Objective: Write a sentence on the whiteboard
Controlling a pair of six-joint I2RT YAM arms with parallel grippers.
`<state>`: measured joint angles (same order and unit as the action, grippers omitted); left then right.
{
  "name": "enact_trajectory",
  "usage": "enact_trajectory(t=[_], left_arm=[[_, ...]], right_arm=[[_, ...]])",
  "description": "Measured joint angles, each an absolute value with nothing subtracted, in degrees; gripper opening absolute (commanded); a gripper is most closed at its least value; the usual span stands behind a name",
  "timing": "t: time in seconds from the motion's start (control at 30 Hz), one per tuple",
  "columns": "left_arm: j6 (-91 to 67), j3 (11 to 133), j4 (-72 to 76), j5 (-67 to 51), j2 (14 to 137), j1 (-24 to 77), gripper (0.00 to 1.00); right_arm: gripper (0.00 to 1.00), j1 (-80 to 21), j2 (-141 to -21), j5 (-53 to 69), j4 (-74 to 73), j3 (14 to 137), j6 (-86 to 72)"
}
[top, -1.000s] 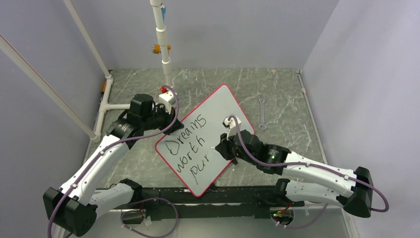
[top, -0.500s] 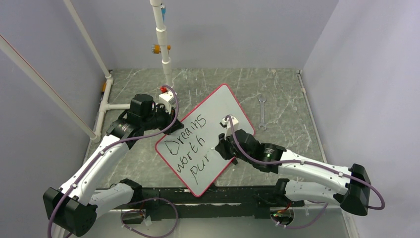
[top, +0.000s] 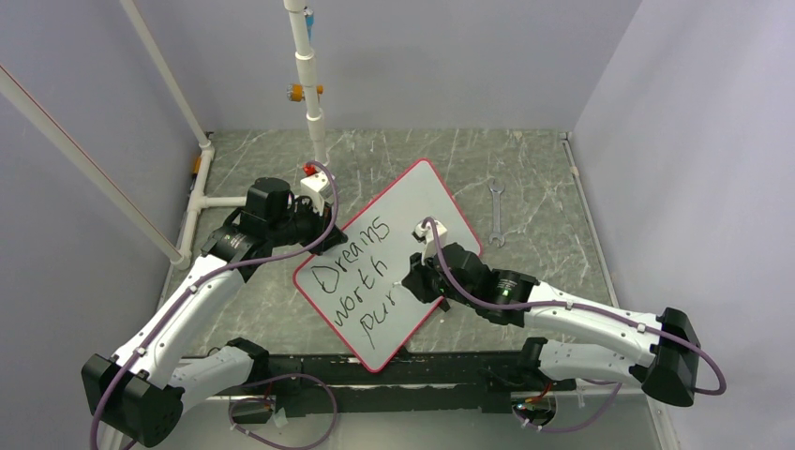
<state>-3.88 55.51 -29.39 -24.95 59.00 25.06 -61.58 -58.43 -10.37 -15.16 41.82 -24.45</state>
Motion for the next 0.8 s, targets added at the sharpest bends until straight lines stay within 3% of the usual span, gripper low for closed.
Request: enact_trajectory(t=[0.8], left_arm=[[-3.90, 55.48, -29.34, -24.97, 59.00, 25.06, 0.00]], right_arm=[[0.00, -61.58, -55.59, -8.43, -14.52, 37.89, -26.28]])
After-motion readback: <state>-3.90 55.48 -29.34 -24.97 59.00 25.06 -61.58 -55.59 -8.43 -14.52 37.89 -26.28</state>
